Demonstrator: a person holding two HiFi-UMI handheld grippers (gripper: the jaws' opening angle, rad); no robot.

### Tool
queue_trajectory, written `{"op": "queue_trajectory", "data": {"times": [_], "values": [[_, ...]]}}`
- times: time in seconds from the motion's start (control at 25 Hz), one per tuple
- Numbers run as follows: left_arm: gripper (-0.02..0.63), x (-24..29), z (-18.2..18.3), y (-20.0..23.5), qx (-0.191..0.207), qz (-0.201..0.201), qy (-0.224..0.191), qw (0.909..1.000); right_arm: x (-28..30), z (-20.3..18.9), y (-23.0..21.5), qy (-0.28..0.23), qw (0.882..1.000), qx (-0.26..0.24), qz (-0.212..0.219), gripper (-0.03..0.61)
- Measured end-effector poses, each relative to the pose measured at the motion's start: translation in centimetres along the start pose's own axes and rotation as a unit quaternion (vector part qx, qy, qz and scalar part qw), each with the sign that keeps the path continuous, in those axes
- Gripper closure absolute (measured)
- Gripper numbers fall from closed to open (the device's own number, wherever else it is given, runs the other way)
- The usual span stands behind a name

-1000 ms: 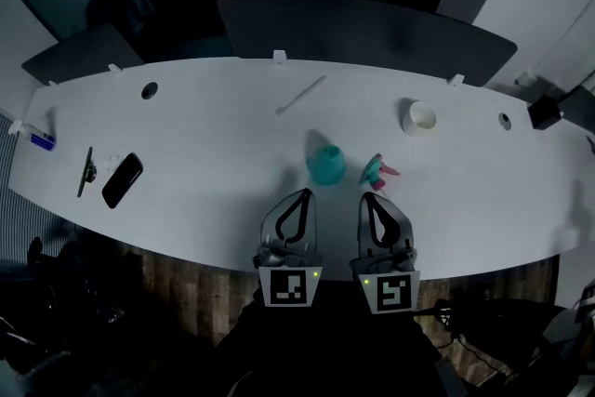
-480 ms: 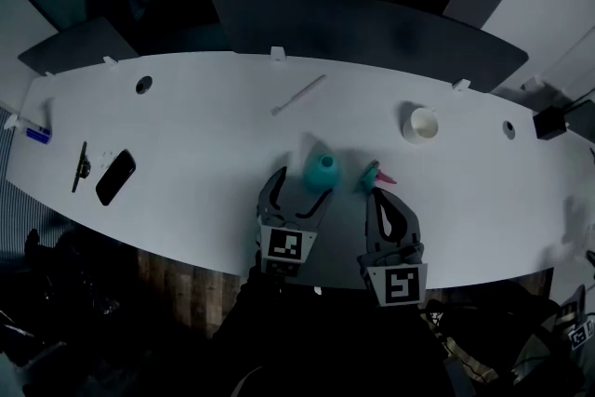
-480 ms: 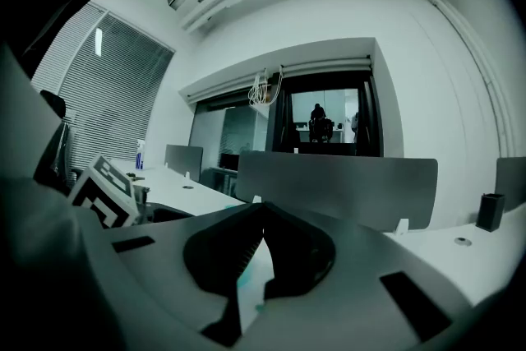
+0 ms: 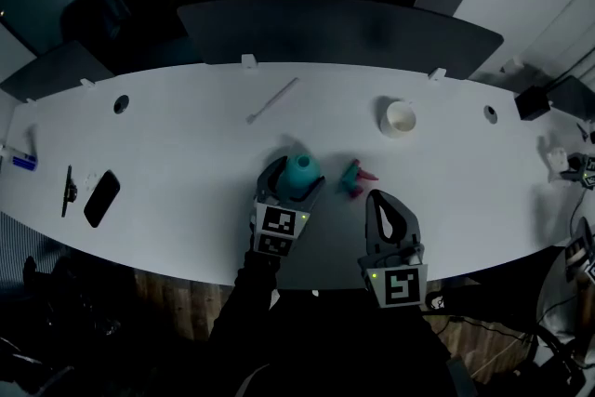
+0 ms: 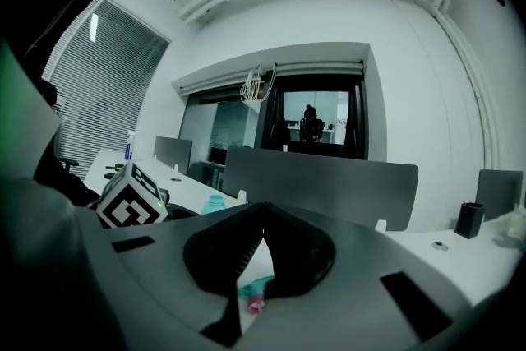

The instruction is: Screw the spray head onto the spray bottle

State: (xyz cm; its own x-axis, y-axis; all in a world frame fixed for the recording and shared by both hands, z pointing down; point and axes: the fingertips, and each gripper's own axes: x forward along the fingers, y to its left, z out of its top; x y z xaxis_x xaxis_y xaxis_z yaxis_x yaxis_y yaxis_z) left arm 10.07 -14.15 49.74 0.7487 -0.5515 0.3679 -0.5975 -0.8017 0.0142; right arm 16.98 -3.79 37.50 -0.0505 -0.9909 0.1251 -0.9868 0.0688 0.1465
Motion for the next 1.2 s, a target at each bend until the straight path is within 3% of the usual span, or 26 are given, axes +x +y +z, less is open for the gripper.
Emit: {"op": "queue_trajectory", "data": {"times": [0.2, 0.44, 0.64, 0.84, 1.04, 1.2], "values": [[0.247, -3.7, 0.0, 1.4, 0.006, 0.032, -0.013, 0.9994, 0.7, 0.2, 1.1, -0.004, 1.000, 0.003, 0.018, 0.572], [0.247, -10.3, -1.7, 2.4, -0.017, 0.079, -0.014, 0.9967, 2.7, 0.8, 4.7, -0.017, 0.997, 0.007, 0.073, 0.572], [0.247, -12.7, -4.3, 1.3, -0.035, 0.083, 0.005, 0.9959, 3.8, 0.8, 7.3, -0.018, 0.994, 0.004, 0.109, 0.574], [0.247, -12.9, -4.8, 1.1, -0.032, 0.088, -0.004, 0.9956, 3.9, 0.7, 7.8, -0.010, 0.993, -0.007, 0.114, 0.572], [0.247, -12.7, -4.8, 0.8, -0.029, 0.086, -0.010, 0.9958, 3.9, -2.7, 4.7, 0.076, 0.988, -0.009, 0.131, 0.572], [0.247, -11.7, -4.4, -0.3, -0.017, 0.062, -0.010, 0.9979, 4.8, -5.6, 0.7, 0.170, 0.970, -0.066, 0.162, 0.571]]}}
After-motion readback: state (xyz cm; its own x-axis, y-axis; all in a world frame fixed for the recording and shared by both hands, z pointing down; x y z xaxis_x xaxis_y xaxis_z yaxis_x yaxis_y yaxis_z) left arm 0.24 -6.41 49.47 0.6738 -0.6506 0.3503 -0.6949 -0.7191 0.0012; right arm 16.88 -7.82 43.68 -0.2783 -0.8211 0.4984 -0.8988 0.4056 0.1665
